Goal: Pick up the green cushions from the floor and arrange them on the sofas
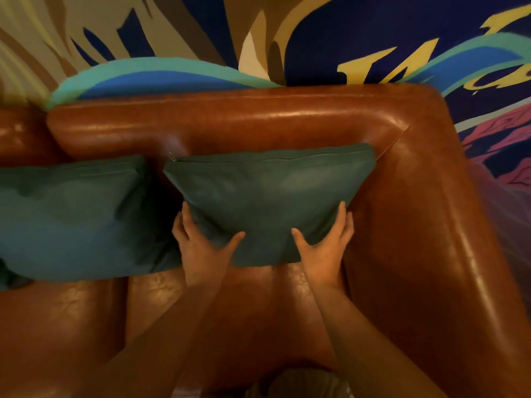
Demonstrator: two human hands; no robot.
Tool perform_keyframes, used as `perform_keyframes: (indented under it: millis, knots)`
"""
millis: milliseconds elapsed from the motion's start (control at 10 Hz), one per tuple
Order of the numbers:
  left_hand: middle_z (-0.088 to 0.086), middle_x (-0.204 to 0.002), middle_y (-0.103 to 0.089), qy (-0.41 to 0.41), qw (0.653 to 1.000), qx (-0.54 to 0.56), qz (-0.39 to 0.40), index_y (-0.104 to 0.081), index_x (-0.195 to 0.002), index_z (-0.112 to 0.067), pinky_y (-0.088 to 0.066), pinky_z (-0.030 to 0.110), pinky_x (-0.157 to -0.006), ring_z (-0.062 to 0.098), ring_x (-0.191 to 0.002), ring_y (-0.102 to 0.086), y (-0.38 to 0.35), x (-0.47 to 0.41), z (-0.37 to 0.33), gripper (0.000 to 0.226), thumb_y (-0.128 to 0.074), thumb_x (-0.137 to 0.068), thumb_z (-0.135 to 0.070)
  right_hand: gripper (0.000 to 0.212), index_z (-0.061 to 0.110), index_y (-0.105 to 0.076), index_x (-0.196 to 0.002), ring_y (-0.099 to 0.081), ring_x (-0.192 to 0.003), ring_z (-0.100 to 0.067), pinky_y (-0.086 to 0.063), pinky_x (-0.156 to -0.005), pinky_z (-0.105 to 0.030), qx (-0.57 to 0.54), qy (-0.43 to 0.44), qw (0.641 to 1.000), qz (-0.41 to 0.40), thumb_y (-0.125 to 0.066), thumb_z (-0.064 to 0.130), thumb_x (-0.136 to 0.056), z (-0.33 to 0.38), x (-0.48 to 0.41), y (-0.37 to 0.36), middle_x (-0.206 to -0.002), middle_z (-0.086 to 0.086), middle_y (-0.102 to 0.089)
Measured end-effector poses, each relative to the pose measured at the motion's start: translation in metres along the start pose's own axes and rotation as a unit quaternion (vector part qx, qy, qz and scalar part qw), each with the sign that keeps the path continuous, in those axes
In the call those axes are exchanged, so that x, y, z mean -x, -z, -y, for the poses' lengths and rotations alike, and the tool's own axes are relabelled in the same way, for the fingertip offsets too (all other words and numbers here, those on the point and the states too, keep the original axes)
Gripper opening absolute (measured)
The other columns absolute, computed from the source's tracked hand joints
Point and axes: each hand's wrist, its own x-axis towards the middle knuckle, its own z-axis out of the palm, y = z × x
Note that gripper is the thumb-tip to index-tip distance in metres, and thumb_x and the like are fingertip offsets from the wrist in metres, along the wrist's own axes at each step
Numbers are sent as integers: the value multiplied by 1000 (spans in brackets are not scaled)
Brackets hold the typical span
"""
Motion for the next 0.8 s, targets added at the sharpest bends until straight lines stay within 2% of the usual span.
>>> perform_keyframes:
  millis: [100, 200, 300, 400, 500, 600, 700, 800]
  knots:
    - [14, -169, -12, -122, 992, -25, -3, -27, -164, -42, -38, 45, -121, 31, -150, -33, 21, -14, -15, 117, -98, -70, -39, 98, 35, -39, -167, -19, -164, -28, -20, -131, -24, 27, 94, 995, 25, -92, 18, -86, 15, 0, 1, -177, -15, -9]
    - [15, -166, -14, -121, 986, -95, 60, -28, -159, -56, -36, 55, -121, 40, -146, -32, 23, -32, -29, 105, -92, -77, -45, 93, 41, -41, -165, -21, -163, -41, -22, -131, -43, 76, 77, 993, 40, -90, 21, -88, 33, -10, -7, -177, -18, -7]
    - [13, -164, -13, -99, 983, -121, 94, -26, -158, -57, -37, 57, -117, 42, -144, -30, 25, -41, -36, 105, -91, -77, -47, 93, 42, -37, -167, -22, -159, -44, -27, -127, -44, 119, 48, 990, 54, -87, 19, -91, 45, -16, -10, -177, -17, -5]
    - [12, -164, -10, -80, 978, -140, 134, -22, -159, -57, -38, 59, -116, 42, -146, -27, 37, -37, -40, 107, -90, -77, -49, 95, 43, -32, -168, -23, -159, -46, -29, -127, -48, 151, 21, 985, 81, -85, 19, -93, 54, -9, 0, -177, -17, -2]
    - [14, -167, -7, -86, 973, -169, 130, -32, -160, -46, -36, 60, -119, 42, -149, -20, 56, -29, -49, 98, -86, -79, -55, 92, 42, -28, -169, -24, -158, -47, -31, -126, -49, 181, 12, 977, 110, -81, 20, -96, 67, -1, 15, -177, -18, 0]
    - [19, -168, -10, -143, 961, -219, 93, -49, -154, -33, -35, 60, -119, 45, -150, -19, 84, -22, -66, 81, -82, -83, -55, 83, 40, -30, -168, -30, -153, -48, -33, -124, -46, 216, 27, 967, 131, -74, 21, -101, 93, 13, 35, -178, -15, 1]
    - [18, -168, -18, -183, 948, -234, 112, -53, -152, -31, -34, 59, -119, 43, -150, -23, 110, -16, -88, 76, -80, -85, -55, 79, 36, -28, -170, -27, -155, -49, -31, -124, -44, 247, 43, 957, 146, -71, 26, -104, 125, 25, 56, -178, -17, 1]
    - [17, -168, -23, -229, 921, -284, 134, -50, -155, -33, -33, 57, -120, 41, -151, -26, 137, -7, -111, 81, -78, -83, -60, 80, 36, -24, -171, -25, -154, -50, -33, -124, -46, 285, 34, 943, 169, -69, 33, -105, 166, 44, 80, -178, -16, 3]
